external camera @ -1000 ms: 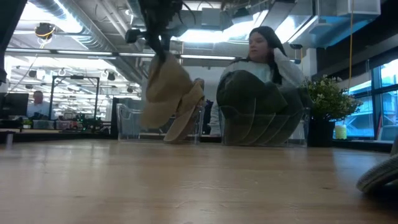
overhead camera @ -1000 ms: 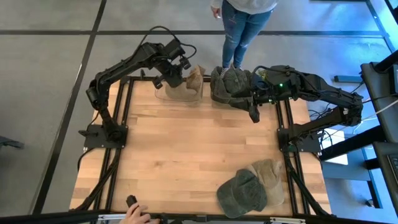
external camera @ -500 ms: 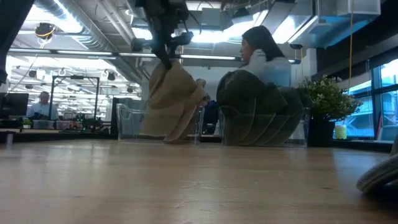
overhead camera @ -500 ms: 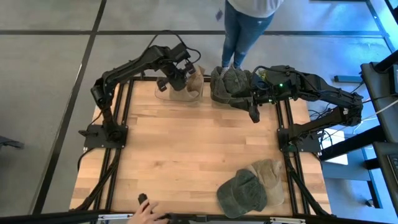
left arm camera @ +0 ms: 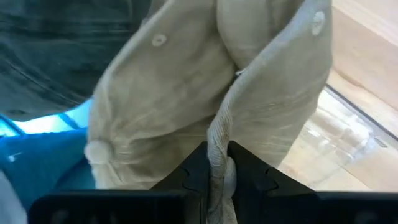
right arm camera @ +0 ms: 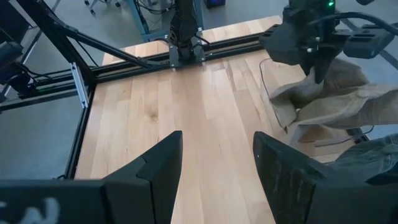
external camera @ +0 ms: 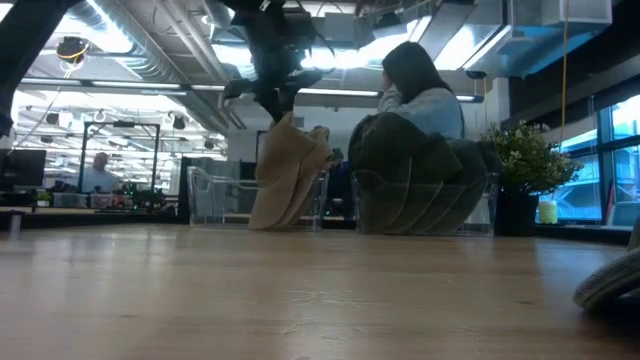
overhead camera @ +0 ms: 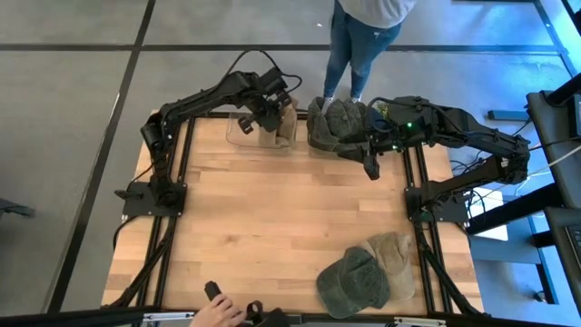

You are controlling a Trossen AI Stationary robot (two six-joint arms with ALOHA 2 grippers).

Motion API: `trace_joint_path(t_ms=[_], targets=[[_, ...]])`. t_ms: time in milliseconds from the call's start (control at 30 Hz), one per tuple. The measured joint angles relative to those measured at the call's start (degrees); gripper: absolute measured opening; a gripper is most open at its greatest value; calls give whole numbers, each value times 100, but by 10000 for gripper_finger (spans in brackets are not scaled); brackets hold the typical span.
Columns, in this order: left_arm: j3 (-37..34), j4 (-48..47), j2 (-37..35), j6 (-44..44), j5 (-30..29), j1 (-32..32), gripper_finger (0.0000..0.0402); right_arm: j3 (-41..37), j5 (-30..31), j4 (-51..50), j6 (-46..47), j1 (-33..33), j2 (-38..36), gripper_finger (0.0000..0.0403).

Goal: Pick & Place hat
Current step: Put the brown cap into the left transparent bin, then put the black cap into the right transparent bin

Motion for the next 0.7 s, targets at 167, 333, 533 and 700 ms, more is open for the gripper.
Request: trace_joint_path(t_ms=[167, 333, 533, 700], targets=[[0, 301, 0, -61, -26, -28, 53, 0, 0, -21, -4, 0, 0, 197], [0, 532, 0, -61, 0, -118, 94, 0, 0, -144, 4, 0, 0, 197], [1, 862, -14, -308, -329, -184, 147, 0, 0, -222, 7, 0, 0, 197], [4, 1198, -321, -590, -584, -189, 164, 0, 0, -256, 9, 0, 0, 197]])
